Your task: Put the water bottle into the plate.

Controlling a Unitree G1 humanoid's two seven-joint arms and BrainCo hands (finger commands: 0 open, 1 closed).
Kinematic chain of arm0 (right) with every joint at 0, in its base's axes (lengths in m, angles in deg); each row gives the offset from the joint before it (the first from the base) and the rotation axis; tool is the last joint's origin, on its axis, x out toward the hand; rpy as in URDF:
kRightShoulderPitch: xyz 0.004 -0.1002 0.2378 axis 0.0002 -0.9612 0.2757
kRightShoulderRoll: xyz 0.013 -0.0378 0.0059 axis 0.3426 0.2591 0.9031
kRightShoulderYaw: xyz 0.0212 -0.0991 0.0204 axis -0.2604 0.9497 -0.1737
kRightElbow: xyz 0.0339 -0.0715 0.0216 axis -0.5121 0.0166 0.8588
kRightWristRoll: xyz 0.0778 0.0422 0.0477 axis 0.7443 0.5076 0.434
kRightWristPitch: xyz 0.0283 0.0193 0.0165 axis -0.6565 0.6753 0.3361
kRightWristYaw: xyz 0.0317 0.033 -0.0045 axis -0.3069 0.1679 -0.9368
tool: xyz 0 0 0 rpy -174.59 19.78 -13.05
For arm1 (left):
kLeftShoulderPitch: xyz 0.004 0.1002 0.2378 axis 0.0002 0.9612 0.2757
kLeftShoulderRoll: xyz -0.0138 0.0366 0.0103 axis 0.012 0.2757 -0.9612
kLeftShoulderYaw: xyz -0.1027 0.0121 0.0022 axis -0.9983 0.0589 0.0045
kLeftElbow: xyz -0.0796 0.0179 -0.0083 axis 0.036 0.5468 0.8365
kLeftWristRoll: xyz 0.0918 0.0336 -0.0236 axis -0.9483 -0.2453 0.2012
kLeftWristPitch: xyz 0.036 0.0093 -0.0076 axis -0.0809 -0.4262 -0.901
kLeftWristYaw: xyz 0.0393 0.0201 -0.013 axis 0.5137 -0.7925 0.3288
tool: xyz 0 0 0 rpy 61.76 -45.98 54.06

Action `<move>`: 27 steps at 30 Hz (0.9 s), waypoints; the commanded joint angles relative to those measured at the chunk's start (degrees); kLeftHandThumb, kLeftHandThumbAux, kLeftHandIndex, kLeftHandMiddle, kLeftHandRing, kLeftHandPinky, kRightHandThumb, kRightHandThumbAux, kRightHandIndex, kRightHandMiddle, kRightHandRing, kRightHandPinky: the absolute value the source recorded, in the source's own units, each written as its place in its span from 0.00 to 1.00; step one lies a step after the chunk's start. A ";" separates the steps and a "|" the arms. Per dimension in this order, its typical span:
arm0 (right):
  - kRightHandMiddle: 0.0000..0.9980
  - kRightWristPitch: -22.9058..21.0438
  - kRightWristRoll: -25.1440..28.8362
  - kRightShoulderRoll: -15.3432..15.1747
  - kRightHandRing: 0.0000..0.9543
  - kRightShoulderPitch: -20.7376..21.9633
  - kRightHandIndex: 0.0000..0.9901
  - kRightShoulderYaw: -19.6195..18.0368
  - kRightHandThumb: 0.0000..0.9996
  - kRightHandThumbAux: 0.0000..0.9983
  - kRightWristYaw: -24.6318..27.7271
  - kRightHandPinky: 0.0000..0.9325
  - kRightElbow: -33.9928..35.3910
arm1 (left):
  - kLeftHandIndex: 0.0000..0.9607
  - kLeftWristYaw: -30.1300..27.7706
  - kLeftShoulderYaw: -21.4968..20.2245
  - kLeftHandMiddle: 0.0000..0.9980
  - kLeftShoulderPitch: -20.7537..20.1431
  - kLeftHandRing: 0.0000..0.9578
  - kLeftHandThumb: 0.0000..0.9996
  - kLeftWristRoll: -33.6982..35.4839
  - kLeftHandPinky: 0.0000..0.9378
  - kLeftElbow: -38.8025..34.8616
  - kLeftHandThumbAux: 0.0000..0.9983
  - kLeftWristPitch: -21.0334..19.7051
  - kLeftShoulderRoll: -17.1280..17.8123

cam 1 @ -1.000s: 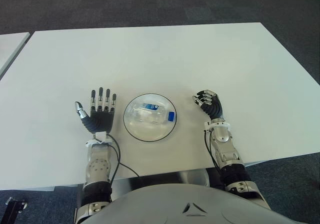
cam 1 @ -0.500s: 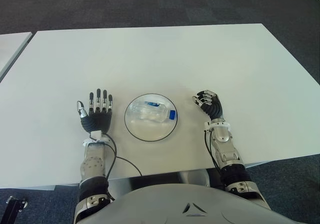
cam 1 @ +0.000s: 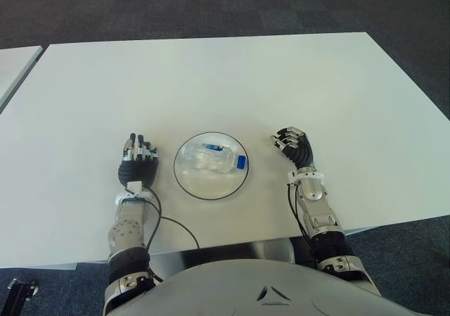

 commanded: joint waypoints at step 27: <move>0.60 0.08 -0.06 0.18 0.65 -0.99 0.43 0.30 0.70 0.73 0.18 0.69 0.48 | 0.46 16.80 20.91 0.84 6.80 0.88 0.71 -58.27 0.89 -4.80 0.71 18.98 3.73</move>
